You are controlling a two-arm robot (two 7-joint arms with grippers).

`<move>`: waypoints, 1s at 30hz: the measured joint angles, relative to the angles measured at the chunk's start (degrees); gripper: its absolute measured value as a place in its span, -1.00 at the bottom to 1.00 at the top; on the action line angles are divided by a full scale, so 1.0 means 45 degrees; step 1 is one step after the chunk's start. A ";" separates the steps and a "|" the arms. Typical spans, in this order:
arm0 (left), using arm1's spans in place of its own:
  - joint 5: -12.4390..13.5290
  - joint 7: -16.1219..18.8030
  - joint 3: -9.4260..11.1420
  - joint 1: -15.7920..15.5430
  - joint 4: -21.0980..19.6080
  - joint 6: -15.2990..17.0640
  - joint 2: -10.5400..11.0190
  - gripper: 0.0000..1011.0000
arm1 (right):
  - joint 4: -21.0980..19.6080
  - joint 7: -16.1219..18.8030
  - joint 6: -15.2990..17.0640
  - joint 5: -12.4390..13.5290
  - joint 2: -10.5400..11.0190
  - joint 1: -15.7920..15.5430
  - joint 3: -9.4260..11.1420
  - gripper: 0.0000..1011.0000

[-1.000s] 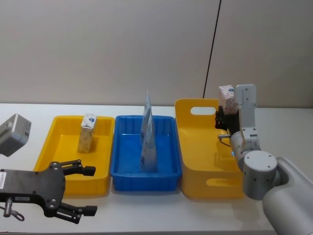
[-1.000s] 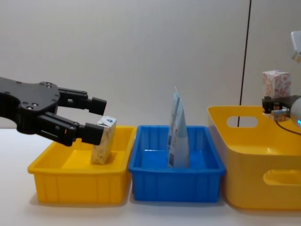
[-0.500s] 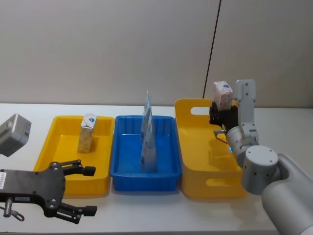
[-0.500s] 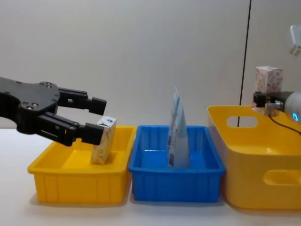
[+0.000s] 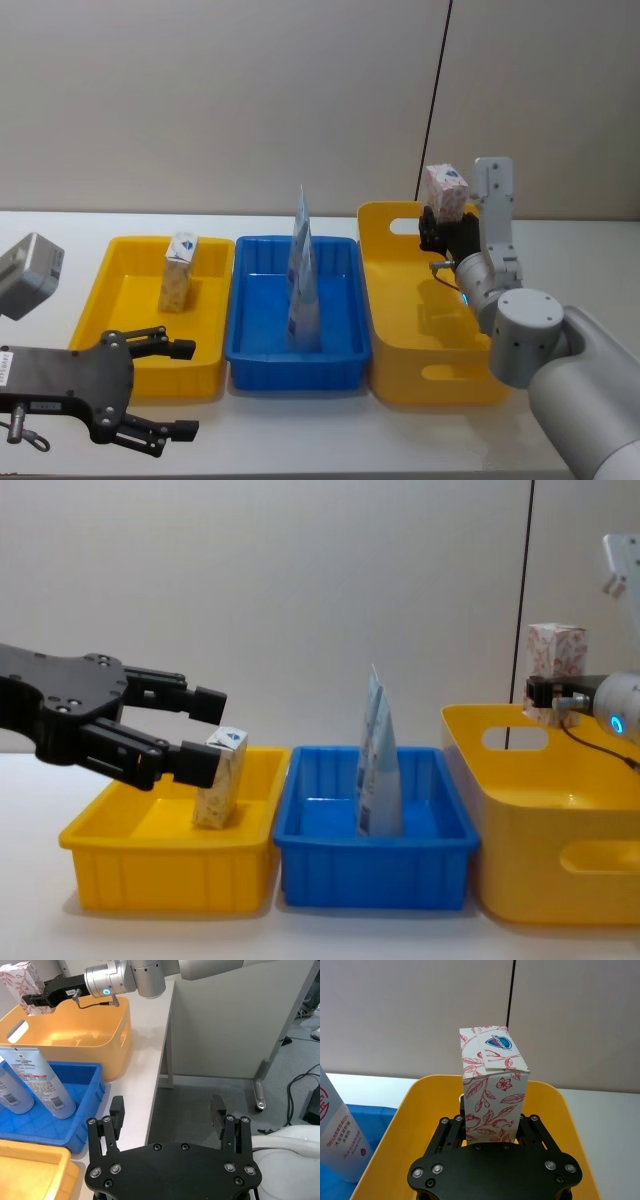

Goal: Bimanual collaborative sorting of washing and personal care products

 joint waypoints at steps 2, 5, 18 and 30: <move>0.0001 0.0000 0.0000 0.0000 0.0000 0.0000 0.0000 0.98 | 0.0073 -0.0003 0.0019 -0.0080 -0.0028 0.0037 -0.0036 -0.28; 0.0000 0.0000 0.0000 0.0000 0.0000 0.0000 0.0000 0.98 | 0.0109 -0.0014 0.0052 -0.0189 -0.0051 0.0051 -0.0076 -0.28; 0.0000 0.0000 0.0000 0.0000 0.0000 0.0000 0.0000 0.98 | -0.0216 0.0011 0.0123 -0.0432 -0.0020 -0.0085 -0.0095 0.54; 0.0000 0.0000 0.0000 0.0000 -0.0001 0.0000 0.0000 0.98 | -0.1806 0.0414 0.0360 -0.0425 0.0330 -0.0785 0.0029 0.99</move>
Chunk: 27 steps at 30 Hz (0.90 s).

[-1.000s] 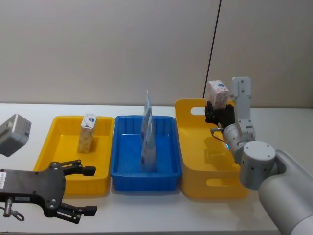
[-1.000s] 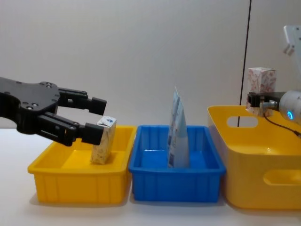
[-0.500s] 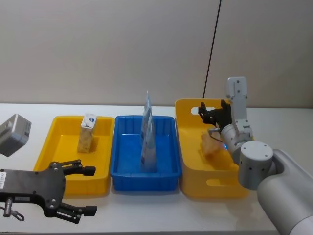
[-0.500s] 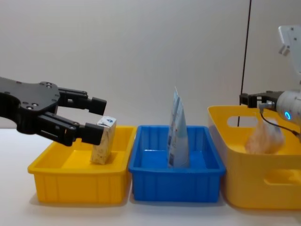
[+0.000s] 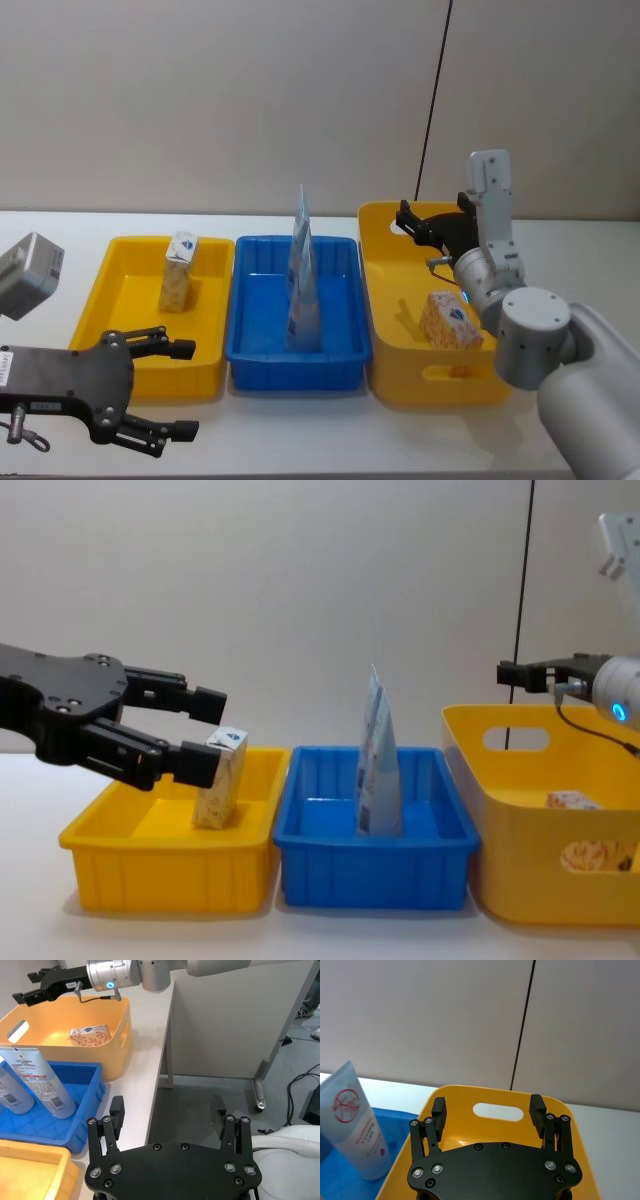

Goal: Bimanual collaborative sorting of washing and personal care products

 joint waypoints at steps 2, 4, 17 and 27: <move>0.0000 0.0000 0.0000 0.0000 0.0001 0.0000 0.0000 0.98 | -0.0600 0.0127 0.0182 0.0077 0.0141 -0.0279 0.0051 0.99; 0.0000 0.0000 0.0000 0.0000 0.0000 0.0000 0.0001 0.98 | -0.1285 0.0248 0.0388 0.0172 0.0315 -0.0645 0.0109 0.99; 0.0001 0.0000 0.0001 0.0000 0.0000 0.0000 0.0000 0.98 | -0.6133 0.0717 0.1922 0.0745 0.1343 -0.3230 0.0466 0.99; 0.0000 0.0000 0.0001 0.0000 -0.0001 0.0000 0.0000 0.98 | -0.8978 0.0802 0.2991 0.1106 0.1742 -0.5026 0.0565 0.99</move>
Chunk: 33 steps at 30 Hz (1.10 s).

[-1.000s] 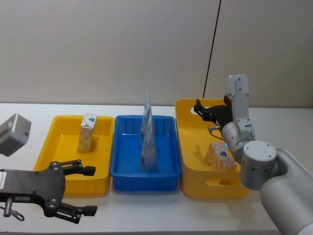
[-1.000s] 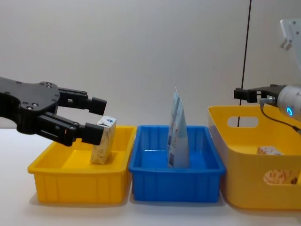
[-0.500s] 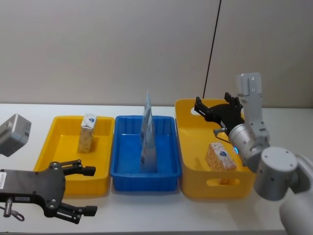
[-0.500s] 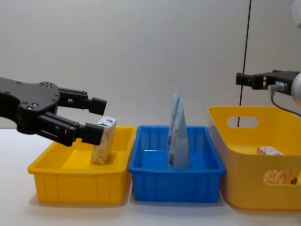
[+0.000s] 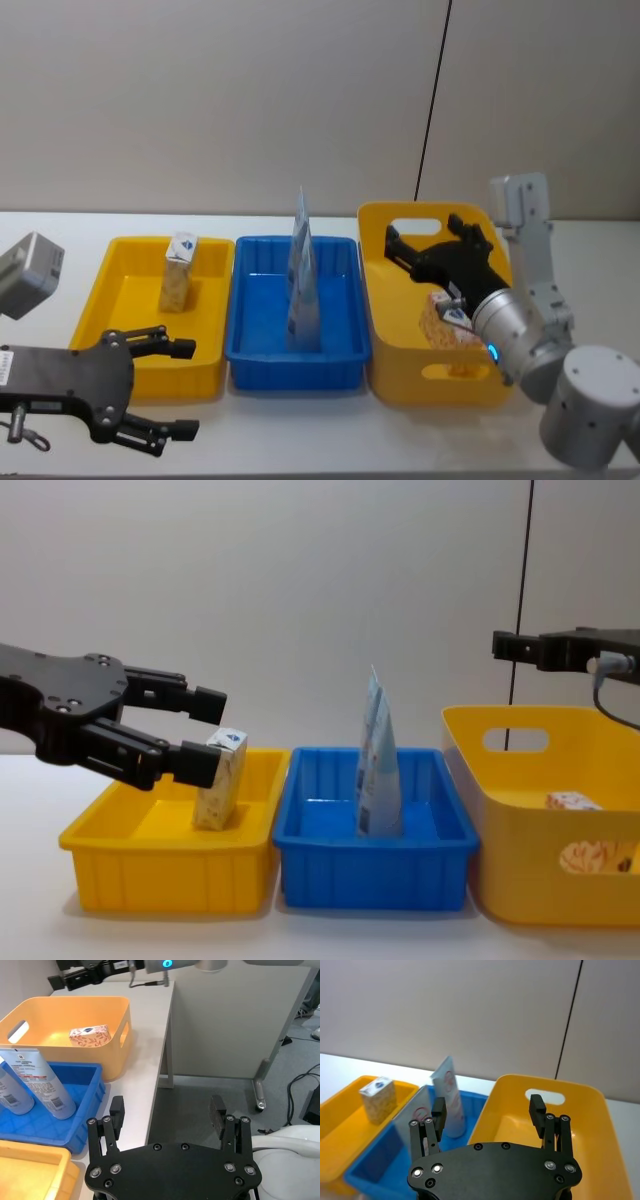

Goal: Bimanual collaborative sorting of washing and personal care products

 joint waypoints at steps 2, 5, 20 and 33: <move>0.0000 0.0000 0.0000 0.0000 0.0000 0.0000 0.0001 0.98 | -0.0375 0.0000 0.0145 0.0038 0.0027 -0.0253 -0.0001 0.99; 0.0000 0.0000 0.0001 0.0000 0.0000 0.0000 0.0001 0.98 | -0.0931 -0.0008 0.0356 0.0060 0.0049 -0.0656 -0.0046 0.99; 0.0000 0.0000 0.0000 0.0000 0.0002 0.0000 0.0001 0.98 | -0.1818 -0.0307 0.0688 -0.0389 -0.0276 -0.1583 -0.0630 0.99; 0.0000 0.0000 0.0000 0.0000 0.0002 0.0000 0.0001 0.98 | -0.0890 -0.0611 0.0213 -0.1195 -0.0905 -0.1375 -0.1250 0.98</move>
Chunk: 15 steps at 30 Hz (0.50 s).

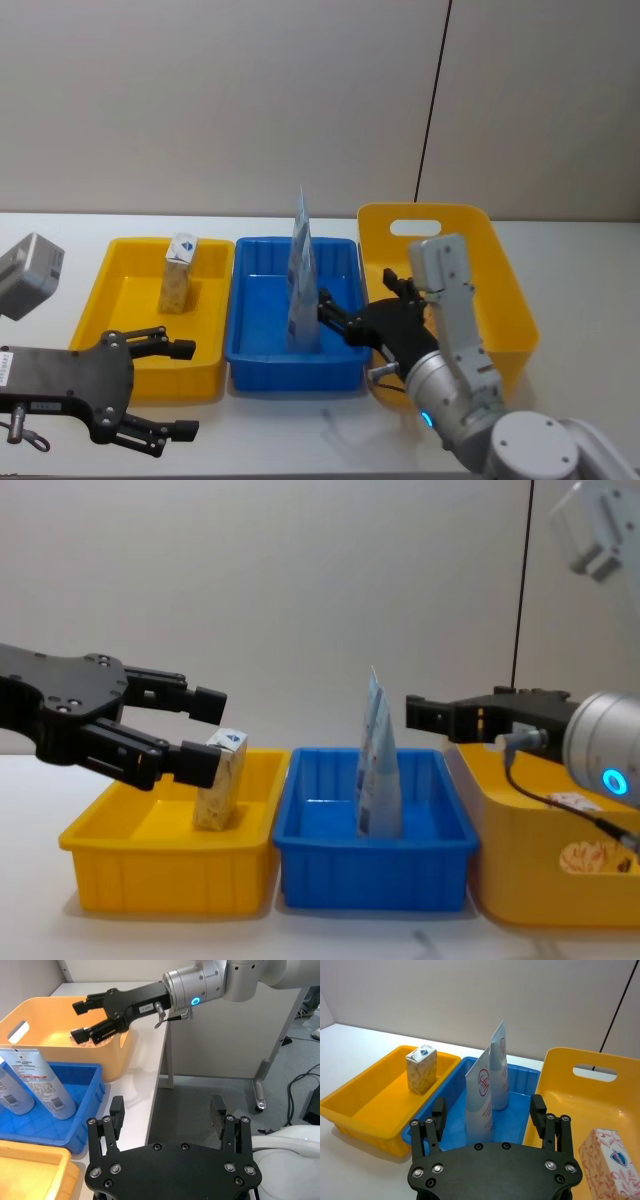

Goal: Bimanual collaborative sorting of washing and personal care products

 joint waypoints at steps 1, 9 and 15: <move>0.0000 0.0000 0.0000 0.0000 -0.0001 0.0000 -0.0001 0.98 | 0.0061 -0.0013 -0.0021 -0.0041 -0.0039 0.0026 -0.0030 0.98; 0.0000 0.0000 0.0000 0.0000 0.0000 0.0000 0.0000 0.98 | 0.0817 -0.0198 -0.0262 -0.0487 -0.0486 0.0390 -0.0320 0.99; 0.0000 0.0000 0.0000 0.0001 0.0000 0.0000 -0.0001 0.98 | 0.1382 -0.0300 -0.0416 -0.0751 -0.0752 0.0694 -0.0436 0.99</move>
